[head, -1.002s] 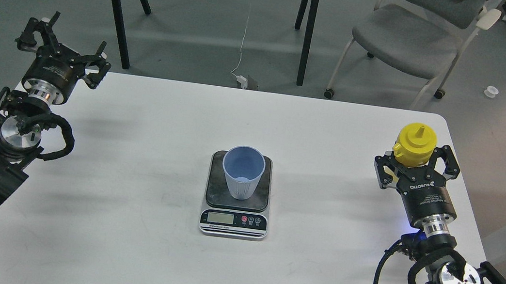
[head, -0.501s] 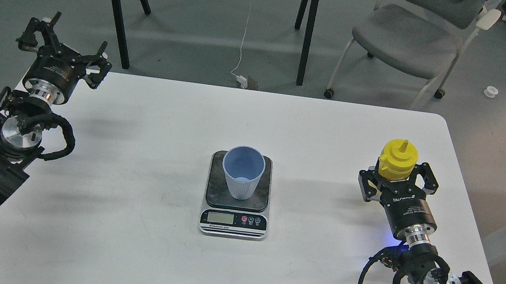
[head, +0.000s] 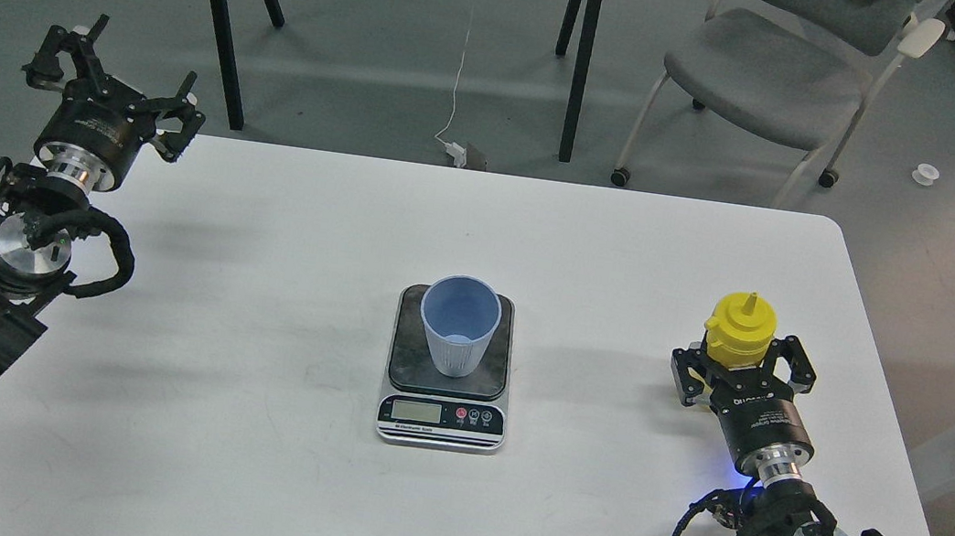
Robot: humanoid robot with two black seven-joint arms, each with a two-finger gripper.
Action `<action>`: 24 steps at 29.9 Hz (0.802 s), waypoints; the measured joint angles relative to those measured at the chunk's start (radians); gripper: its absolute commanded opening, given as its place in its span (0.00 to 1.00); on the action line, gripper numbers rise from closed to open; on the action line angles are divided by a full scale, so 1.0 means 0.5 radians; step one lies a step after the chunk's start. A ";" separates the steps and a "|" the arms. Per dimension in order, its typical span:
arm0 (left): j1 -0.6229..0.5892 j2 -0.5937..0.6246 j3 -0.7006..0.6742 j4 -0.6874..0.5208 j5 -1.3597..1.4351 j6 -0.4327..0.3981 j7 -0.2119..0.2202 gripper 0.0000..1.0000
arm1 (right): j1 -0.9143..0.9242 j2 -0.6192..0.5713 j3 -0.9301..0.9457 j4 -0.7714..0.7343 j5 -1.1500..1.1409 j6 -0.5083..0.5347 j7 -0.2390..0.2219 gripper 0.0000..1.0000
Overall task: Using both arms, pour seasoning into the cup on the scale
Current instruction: 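Lower the yellow bottle onto the table with the right gripper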
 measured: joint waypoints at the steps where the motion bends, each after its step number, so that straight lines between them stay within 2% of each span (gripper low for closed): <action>1: 0.000 0.002 0.000 -0.017 0.000 0.000 -0.003 1.00 | 0.000 0.000 0.004 0.001 0.001 -0.001 0.000 0.90; 2: 0.000 0.004 0.000 -0.030 0.000 0.000 -0.005 1.00 | 0.000 0.000 0.009 0.001 0.001 -0.002 0.002 0.97; 13: 0.012 0.002 0.000 -0.050 -0.001 0.000 -0.008 1.00 | -0.029 -0.006 0.023 0.069 0.004 -0.001 0.023 0.99; 24: 0.014 0.039 0.000 -0.069 0.000 0.000 -0.002 1.00 | -0.319 -0.105 0.031 0.456 0.001 -0.001 0.026 0.99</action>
